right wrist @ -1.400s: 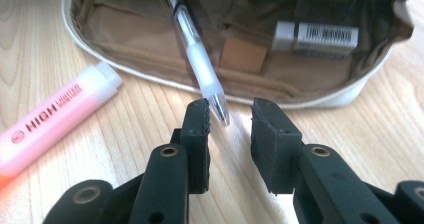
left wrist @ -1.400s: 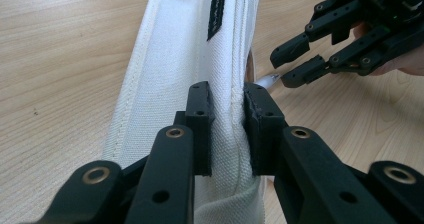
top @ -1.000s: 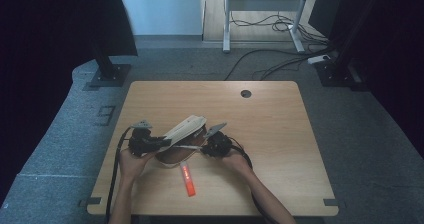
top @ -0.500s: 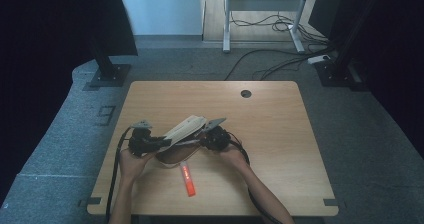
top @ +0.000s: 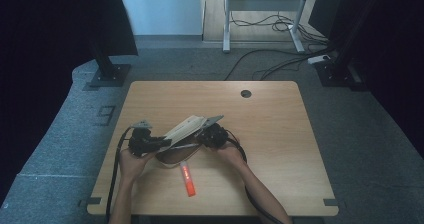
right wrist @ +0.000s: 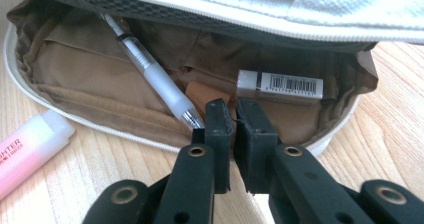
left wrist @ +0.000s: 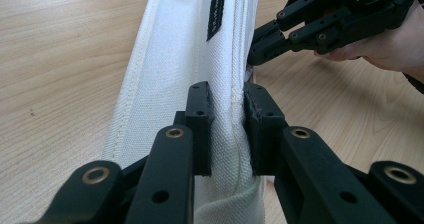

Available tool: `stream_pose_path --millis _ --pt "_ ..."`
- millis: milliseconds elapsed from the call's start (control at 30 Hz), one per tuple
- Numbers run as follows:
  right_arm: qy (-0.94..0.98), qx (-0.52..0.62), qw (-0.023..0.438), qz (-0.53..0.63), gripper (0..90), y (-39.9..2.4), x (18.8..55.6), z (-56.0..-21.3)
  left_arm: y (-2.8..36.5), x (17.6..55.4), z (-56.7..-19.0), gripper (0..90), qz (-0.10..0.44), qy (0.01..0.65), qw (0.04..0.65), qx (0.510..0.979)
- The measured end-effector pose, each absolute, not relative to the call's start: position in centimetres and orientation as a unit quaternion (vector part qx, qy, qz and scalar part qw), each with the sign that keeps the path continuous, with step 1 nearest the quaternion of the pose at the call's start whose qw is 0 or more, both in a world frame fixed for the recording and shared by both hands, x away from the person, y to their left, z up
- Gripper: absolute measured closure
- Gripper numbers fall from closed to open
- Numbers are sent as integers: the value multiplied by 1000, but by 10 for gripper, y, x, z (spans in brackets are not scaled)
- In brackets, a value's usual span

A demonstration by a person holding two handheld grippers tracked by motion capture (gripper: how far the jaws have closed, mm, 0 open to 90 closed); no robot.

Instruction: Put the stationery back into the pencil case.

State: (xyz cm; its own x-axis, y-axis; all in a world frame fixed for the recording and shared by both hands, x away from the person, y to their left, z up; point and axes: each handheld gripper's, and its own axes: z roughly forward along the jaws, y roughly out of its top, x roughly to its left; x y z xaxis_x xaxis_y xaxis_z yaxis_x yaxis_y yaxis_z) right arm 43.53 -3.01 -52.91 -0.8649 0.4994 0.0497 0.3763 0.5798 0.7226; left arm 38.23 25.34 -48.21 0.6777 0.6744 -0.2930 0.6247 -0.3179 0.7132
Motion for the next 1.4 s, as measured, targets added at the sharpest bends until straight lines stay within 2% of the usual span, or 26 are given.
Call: stream_pose_path --millis 167,1000,1200,1400 --pt "883 245 75 392 679 -31 433 -530 253 382 -482 750 29 400 425 812" --pt "881 253 95 388 605 -16 436 -533 252 382 -482 748 29 399 423 813" --pt "880 258 96 386 565 -20 434 -531 252 382 -482 748 28 398 424 813" --pt "882 256 94 386 433 -25 426 -527 253 382 -483 748 27 398 424 813"
